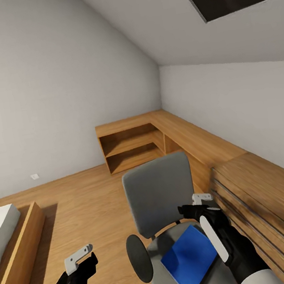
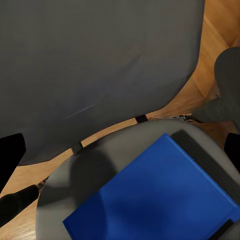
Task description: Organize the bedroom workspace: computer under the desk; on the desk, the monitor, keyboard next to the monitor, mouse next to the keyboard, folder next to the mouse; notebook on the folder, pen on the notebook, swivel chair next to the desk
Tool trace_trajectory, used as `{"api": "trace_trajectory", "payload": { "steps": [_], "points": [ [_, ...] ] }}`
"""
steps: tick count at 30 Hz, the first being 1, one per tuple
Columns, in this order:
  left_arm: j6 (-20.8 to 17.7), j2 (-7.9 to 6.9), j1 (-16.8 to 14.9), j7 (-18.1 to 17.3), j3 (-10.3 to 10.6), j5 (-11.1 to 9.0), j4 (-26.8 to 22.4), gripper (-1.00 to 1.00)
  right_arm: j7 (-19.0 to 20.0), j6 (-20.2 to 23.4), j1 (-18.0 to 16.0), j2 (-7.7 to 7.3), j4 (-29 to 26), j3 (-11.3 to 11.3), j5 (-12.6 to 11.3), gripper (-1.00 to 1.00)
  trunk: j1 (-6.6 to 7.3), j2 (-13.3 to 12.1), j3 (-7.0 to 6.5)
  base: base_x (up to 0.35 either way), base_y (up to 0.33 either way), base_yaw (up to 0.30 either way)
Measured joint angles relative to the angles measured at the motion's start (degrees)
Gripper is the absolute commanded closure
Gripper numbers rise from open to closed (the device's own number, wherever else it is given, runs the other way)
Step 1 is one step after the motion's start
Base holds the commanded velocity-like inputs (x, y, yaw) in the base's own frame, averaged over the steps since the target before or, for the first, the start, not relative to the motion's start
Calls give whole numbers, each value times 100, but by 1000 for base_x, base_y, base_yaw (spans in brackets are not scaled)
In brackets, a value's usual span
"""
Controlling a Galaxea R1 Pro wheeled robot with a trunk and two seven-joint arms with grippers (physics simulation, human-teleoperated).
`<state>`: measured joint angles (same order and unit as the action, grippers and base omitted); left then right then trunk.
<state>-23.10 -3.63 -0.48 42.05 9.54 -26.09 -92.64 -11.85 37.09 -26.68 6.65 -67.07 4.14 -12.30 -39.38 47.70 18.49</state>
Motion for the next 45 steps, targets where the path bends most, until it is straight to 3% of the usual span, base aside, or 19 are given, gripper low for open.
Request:
{"api": "trace_trajectory", "payload": {
  "steps": [32,39,45],
  "points": [
    [0,0,0,1,0,5,0,-100,2,-13,0,-1,28,0,46,-100,-703,1285,576,0,0,0],
    [0,0,0,1,0,3,0,-100,3,-457,-5,12,486,165,122,-100,-857,1566,701,0,0,0],
    [0,0,0,1,0,2,0,-100,-16,-1193,-86,32,1434,362,329,-100,-989,1807,809,0,0,0]
  ]
}}
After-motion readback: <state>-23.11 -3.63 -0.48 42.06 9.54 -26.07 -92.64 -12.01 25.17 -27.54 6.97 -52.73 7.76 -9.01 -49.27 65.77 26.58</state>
